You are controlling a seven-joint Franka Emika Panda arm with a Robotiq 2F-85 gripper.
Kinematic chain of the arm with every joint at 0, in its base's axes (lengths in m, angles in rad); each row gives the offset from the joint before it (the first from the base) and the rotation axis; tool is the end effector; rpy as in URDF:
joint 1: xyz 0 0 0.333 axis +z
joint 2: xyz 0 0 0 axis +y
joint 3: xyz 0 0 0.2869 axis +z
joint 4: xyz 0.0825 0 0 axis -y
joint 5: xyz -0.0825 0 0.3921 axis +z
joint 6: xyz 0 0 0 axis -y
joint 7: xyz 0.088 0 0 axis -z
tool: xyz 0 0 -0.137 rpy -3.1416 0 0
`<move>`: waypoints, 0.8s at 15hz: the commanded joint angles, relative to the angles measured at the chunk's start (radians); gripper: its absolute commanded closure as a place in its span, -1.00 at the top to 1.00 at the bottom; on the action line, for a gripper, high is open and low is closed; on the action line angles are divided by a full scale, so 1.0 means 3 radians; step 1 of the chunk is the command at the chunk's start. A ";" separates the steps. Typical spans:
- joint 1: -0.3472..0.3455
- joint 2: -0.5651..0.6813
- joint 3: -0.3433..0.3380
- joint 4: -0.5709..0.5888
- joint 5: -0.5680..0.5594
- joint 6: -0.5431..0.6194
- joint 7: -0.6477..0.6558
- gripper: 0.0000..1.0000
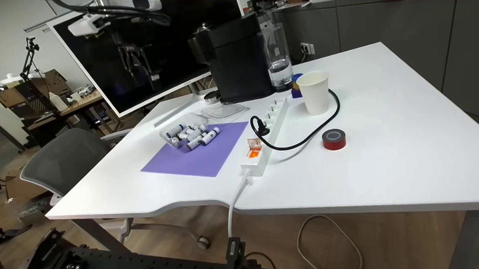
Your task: Pick up on object from the bowl and put it on the table
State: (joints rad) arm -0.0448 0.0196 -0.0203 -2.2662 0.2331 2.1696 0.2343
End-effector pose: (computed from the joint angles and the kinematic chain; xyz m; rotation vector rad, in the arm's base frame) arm 0.5108 -0.0186 0.2785 -2.8895 0.6498 0.1943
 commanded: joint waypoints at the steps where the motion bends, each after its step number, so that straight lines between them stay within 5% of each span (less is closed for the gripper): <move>1: 0.0051 0.0506 -0.0002 0.0522 -0.0014 -0.0187 0.0340 1.00; 4: 0.0081 0.0864 -0.0031 0.0823 -0.0045 -0.0262 0.0499 1.00; 5: 0.0074 0.0627 -0.0021 0.0524 -0.0015 -0.0098 0.0293 1.00; 12: 0.0114 0.0975 -0.0076 0.0735 -0.0152 -0.0029 0.0460 1.00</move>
State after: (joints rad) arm -0.0259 0.2857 -0.0251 -2.0477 0.2187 2.1352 0.3415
